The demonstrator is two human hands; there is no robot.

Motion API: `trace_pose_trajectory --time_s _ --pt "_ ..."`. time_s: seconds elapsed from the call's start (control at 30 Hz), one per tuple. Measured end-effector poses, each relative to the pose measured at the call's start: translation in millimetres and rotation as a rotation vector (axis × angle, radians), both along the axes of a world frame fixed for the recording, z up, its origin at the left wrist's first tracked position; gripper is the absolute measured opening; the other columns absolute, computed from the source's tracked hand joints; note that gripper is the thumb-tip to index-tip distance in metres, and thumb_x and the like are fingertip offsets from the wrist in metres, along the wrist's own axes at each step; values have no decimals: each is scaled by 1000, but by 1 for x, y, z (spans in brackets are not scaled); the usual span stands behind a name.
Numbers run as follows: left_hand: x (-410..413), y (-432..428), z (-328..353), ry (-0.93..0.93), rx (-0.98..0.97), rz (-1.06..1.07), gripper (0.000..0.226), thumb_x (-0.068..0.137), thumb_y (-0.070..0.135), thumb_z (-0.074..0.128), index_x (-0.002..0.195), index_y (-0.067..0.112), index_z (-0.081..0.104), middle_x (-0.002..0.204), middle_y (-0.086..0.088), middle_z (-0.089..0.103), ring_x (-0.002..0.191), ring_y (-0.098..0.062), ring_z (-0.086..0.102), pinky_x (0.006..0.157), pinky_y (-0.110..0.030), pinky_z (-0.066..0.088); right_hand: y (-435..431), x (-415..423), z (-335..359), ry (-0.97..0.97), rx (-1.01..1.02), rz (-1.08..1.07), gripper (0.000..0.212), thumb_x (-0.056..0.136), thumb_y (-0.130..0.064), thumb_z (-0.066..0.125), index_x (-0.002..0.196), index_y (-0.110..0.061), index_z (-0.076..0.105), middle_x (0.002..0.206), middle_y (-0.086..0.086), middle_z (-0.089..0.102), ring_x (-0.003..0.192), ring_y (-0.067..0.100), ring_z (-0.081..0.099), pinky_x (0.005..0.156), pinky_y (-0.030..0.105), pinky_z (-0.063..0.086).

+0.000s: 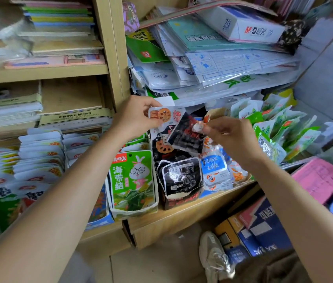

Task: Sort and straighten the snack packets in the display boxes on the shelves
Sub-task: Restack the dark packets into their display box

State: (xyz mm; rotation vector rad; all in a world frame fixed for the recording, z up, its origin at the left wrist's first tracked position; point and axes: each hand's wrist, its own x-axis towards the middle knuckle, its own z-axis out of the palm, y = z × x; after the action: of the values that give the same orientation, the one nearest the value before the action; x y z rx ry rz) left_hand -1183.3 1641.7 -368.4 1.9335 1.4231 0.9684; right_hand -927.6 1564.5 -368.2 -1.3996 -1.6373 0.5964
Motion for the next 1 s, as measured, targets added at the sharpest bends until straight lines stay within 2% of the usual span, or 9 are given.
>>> trace_pose_trajectory --time_s 0.07,0.17,0.3,0.4,0.5,0.57,0.7,0.87,1.0 --pt "2 -3 2 99 53 -15 30 70 21 90 92 34 74 88 11 76 84 -11 71 77 -36 58 -1 14 3 249 -22 -61 12 88 -23 75 89 -11 76 79 11 74 71 23 71 65 37 60" --pt "5 -7 6 259 90 -30 20 73 33 87 85 40 71 81 12 74 77 -11 68 59 -25 44 -2 26 3 404 -36 -139 11 89 -21 74 90 -10 73 77 13 73 75 27 73 69 37 60" --pt "11 -14 10 342 138 -26 28 68 44 74 94 38 72 83 10 73 80 -19 66 63 -30 51 -1 26 2 398 -41 -160 9 89 -12 74 87 -7 67 67 -2 70 65 14 68 65 33 61" --pt "13 -20 13 327 108 -106 44 64 55 80 103 41 66 87 15 70 82 -16 65 71 -33 54 -1 25 2 402 -48 -131 12 86 -5 75 93 -6 67 74 1 70 74 17 72 70 36 62" --pt "15 -21 12 300 148 -68 39 64 50 89 92 32 67 79 11 69 75 -16 64 67 -34 53 0 25 3 421 -56 -105 29 86 1 73 113 -6 66 73 -15 69 76 12 72 74 32 62" --pt "17 -21 10 243 195 -7 33 66 42 91 83 28 66 76 7 69 72 -18 62 62 -30 48 0 26 4 427 -56 -103 37 86 1 73 122 -4 65 85 -9 73 82 13 73 77 32 61" --pt "21 -25 8 140 284 87 25 71 34 90 86 26 71 79 7 72 72 -16 65 63 -27 48 0 25 6 481 -39 -59 23 83 2 75 96 -16 74 88 4 75 88 26 71 86 46 60" --pt "25 -27 9 335 241 105 35 75 45 84 97 36 58 90 12 66 79 -14 60 54 -22 34 -2 24 12 626 -5 33 20 81 -1 76 79 -20 69 85 8 71 90 33 68 97 60 52" --pt "20 -25 10 152 232 4 52 72 48 80 118 33 64 107 15 63 99 -7 57 79 -30 46 -8 20 16 713 78 92 21 66 -28 88 82 -25 73 90 14 71 99 40 67 100 57 49"
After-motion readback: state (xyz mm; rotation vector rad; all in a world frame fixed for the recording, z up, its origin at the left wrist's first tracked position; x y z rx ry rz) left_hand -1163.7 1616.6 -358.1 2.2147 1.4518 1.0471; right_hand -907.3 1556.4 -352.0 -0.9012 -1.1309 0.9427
